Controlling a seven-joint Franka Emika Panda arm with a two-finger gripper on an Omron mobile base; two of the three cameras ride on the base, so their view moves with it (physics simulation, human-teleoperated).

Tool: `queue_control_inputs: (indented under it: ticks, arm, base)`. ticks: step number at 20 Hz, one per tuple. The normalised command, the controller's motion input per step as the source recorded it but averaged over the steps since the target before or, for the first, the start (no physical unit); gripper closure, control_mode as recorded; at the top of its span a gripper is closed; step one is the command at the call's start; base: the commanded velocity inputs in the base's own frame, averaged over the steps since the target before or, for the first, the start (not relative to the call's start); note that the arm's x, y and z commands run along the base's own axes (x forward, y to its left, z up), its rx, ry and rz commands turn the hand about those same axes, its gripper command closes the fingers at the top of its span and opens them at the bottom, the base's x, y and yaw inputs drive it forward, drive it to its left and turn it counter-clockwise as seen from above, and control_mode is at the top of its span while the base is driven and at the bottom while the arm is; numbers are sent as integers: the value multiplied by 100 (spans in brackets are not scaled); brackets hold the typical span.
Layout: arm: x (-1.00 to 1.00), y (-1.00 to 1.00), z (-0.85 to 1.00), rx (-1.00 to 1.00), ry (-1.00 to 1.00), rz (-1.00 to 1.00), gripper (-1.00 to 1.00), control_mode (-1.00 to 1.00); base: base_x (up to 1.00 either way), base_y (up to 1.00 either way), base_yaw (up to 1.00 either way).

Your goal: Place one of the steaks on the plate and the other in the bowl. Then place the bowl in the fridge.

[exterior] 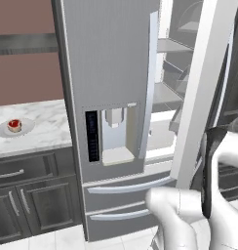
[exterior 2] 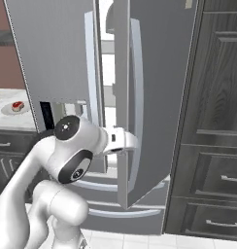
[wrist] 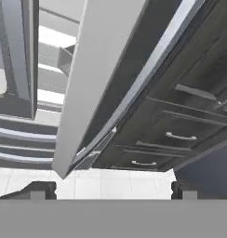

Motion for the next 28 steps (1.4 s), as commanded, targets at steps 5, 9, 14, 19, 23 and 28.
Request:
queue_control_inputs:
  ticks: [5, 9, 14, 19, 23, 28]
  arm:
    - [2, 98, 15, -82, 37, -6, -100, -100]
    - [1, 76, 9, -82, 48, -5, -100, -100]
    - [32, 42, -3, -69, 59, 0, -100, -100]
    - [70, 2, 0, -52, 80, 0, -100, -100]
    - [68, -14, 1, 1, 63, -9, -100, -100]
    - [52, 3, 0, 27, 46, -24, -100, -100]
  base:
    - [0, 0, 0]
    - [0, 0, 0]
    - [0, 0, 0]
    - [0, 0, 0]
    - [0, 0, 0]
    - [0, 0, 0]
